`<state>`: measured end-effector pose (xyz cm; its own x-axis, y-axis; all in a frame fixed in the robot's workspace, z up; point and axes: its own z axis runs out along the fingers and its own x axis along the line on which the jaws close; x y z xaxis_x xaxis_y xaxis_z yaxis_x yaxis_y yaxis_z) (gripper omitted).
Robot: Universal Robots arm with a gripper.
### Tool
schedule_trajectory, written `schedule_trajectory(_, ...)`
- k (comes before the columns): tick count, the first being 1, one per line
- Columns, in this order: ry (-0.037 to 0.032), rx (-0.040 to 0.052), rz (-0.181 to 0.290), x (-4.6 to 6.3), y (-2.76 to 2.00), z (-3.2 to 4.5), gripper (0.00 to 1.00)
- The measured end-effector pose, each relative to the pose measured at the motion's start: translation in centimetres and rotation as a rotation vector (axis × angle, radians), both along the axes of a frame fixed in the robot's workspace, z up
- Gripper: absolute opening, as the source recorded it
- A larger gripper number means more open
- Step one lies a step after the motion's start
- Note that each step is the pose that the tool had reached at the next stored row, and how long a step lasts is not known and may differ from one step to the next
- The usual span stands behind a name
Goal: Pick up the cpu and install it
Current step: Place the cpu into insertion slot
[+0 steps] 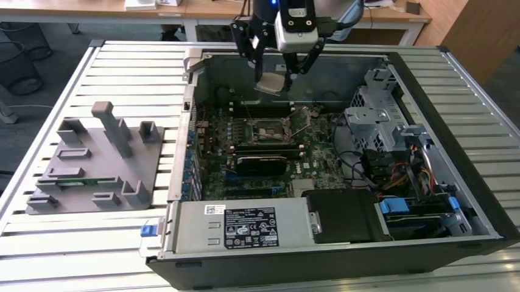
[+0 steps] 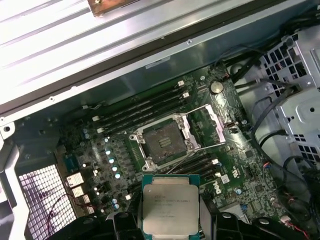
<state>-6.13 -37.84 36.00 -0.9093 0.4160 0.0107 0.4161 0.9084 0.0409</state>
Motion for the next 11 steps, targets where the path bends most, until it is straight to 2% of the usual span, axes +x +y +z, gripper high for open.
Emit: schedule_trajectory(11,0.0002,-0.0002,-0.147,0.00,0.13,-0.12,0.54)
